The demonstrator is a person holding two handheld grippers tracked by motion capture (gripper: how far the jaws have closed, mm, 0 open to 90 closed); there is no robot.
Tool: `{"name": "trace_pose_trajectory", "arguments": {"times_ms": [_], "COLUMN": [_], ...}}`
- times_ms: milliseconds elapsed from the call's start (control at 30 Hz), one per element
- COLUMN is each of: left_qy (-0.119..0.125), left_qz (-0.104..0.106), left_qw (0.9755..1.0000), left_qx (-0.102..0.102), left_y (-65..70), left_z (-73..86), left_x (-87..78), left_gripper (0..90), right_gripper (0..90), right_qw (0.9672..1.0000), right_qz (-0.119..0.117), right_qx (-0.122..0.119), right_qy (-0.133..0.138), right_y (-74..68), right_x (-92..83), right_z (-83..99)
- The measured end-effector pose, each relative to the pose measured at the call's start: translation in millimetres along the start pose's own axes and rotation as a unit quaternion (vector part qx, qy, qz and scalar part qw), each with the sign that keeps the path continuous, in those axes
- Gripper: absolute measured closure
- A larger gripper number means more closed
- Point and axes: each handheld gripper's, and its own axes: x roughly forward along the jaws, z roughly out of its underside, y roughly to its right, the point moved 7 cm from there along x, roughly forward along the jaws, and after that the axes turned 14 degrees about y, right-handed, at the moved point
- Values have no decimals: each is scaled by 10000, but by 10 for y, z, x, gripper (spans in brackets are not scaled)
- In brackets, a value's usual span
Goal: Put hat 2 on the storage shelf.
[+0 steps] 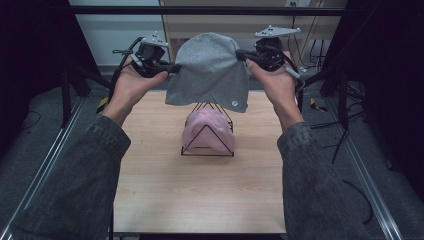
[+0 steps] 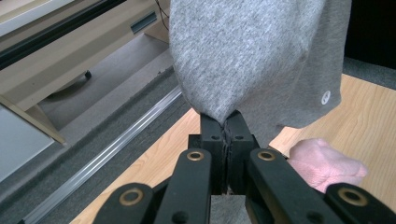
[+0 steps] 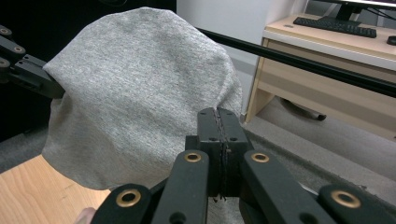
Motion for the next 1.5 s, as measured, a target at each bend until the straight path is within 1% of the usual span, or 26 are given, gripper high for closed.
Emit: {"name": "trace_pose_trajectory", "arguments": {"times_ms": [67, 133, 300, 400, 433, 500, 533, 567, 633, 667, 733, 800, 867, 900, 967, 1133, 1200, 1400, 1467, 1500], "left_qy": [13, 5, 11, -18, -17, -11, -29, -29, -66, -66, -80, -90, -152, -161, -144, -107, -82, -147, -112, -56], "left_qz": [6, -14, -43, -78, -90, -109, -138, -138, -134, -134, -131, -150, -174, -178, -192, -215, -222, -254, -286, -319], "left_qw": [10000, 10000, 10000, 10000, 10000, 9999, 9999, 9999, 9999, 9999, 9999, 9998, 9997, 9997, 9997, 9997, 9997, 9996, 9995, 9995], "left_qx": [-3, 8, -9, 33, 22, 19, 18, 18, 2, 2, -47, -63, -11, -25, -33, -43, -41, 8, 26, 28], "left_y": [12, 14, 17, 15, 5, 0, -13, -13, -21, -21, -32, -37, -50, -57, -72, -97, -101, -95, -112, -125], "left_z": [38, 69, 118, 159, 189, 206, 248, 248, 313, 313, 368, 394, 422, 432, 437, 413, 391, 402, 382, 348], "left_x": [21, 47, 91, 132, 161, 177, 207, 207, 245, 245, 273, 293, 314, 323, 333, 333, 323, 308, 289, 269], "left_gripper": [888, 887, 888, 888, 887, 887, 887, 887, 887, 886, 886, 886, 885, 885, 885, 885, 886, 886, 886, 886], "right_gripper": [900, 900, 900, 900, 900, 900, 900, 900, 900, 900, 900, 900, 900, 900, 900, 900, 900, 900, 900, 900], "right_qw": [10000, 10000, 10000, 10000, 10000, 10000, 10000, 10000, 10000, 10000, 9999, 9999, 9999, 9999, 9998, 9998, 9998, 9998, 9998, 9999], "right_qz": [-11, 4, 13, 20, 20, 14, -19, -33, -49, -49, -49, -51, -59, -55, -61, -46, -46, -35, -45, -40], "right_qx": [4, -26, 26, 18, 18, 38, 53, 55, 61, 61, 80, 94, 103, 101, 139, 125, 139, 143, 135, 117], "right_qy": [28, -2, 22, -18, -45, -44, -36, -36, -53, -53, -93, -81, -70, -86, -102, -134, -101, -118, -116, -71], "right_y": [4, 14, 31, 43, 47, 49, 47, 46, 47, 47, 48, 46, 43, 40, 32, 27, 37, 31, 25, 24], "right_x": [10, 16, 31, 48, 66, 74, 88, 94, 103, 103, 111, 117, 125, 131, 140, 154, 149, 134, 138, 145], "right_z": [15, 37, 70, 121, 166, 187, 232, 257, 309, 309, 372, 399, 426, 441, 469, 495, 481, 480, 473, 434]}}
